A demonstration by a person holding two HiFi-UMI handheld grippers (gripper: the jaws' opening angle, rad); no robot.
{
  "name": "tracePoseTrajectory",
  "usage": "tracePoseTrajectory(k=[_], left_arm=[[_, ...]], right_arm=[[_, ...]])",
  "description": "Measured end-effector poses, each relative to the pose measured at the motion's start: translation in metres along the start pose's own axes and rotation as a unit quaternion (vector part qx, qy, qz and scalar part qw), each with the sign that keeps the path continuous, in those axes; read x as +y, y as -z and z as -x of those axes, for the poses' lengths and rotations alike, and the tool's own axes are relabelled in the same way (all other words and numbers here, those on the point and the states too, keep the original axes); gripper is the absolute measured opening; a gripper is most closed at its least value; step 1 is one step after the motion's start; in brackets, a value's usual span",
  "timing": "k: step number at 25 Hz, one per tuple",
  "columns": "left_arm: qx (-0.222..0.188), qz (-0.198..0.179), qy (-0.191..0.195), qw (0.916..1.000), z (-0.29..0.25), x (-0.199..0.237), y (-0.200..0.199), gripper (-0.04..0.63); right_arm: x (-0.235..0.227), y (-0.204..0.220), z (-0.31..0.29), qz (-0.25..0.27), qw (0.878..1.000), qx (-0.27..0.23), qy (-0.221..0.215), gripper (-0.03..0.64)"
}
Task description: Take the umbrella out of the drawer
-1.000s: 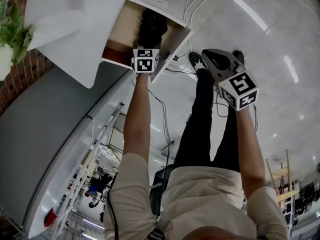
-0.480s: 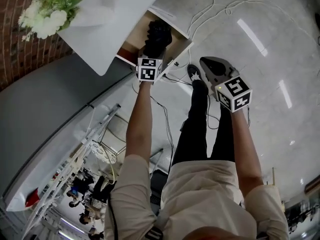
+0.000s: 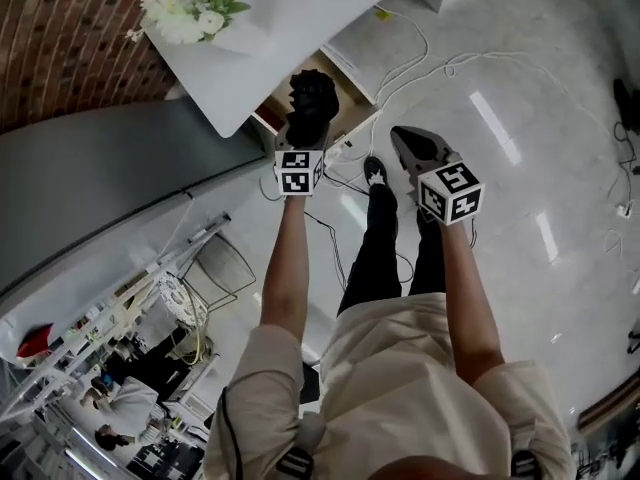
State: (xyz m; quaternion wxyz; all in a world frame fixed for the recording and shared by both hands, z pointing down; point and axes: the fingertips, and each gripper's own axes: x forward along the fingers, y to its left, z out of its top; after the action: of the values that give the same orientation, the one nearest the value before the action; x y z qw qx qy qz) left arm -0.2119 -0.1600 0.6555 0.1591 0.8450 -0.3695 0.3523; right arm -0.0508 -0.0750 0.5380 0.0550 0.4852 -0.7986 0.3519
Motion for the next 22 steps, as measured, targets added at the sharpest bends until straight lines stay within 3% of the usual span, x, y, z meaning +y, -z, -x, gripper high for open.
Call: tracePoseTrajectory(k=[4,9,13,16,22], left_arm=[[-0.042,0.037,-0.022,0.9982,0.037,-0.015,-0.031,0.249],[-0.098,0.094,-0.054,0.9893,0.085,-0.034,-0.067,0.249],[-0.143,0.148,-0.096,0.9738,0.128,-0.043,-0.089,0.249],[-0.178,0.186,-0.122,0.9586,0.154,-0.049,-0.106,0.249],[-0.220,0.204,-0.146,0.9425,0.204,-0.062,-0.128,0.249]], right_arm=[[0.009,-0.029,0.012,0.001,1.000,-0.014,-0.012,0.068],[0.015,-0.047,0.028,0.002,1.000,-0.017,-0.011,0.068],[0.017,-0.051,0.043,-0.013,1.000,-0.023,-0.009,0.068],[0.025,-0.057,0.046,0.021,0.999,-0.007,-0.031,0.067],[0.055,-0.085,0.059,0.086,0.994,-0.002,-0.072,0.067]])
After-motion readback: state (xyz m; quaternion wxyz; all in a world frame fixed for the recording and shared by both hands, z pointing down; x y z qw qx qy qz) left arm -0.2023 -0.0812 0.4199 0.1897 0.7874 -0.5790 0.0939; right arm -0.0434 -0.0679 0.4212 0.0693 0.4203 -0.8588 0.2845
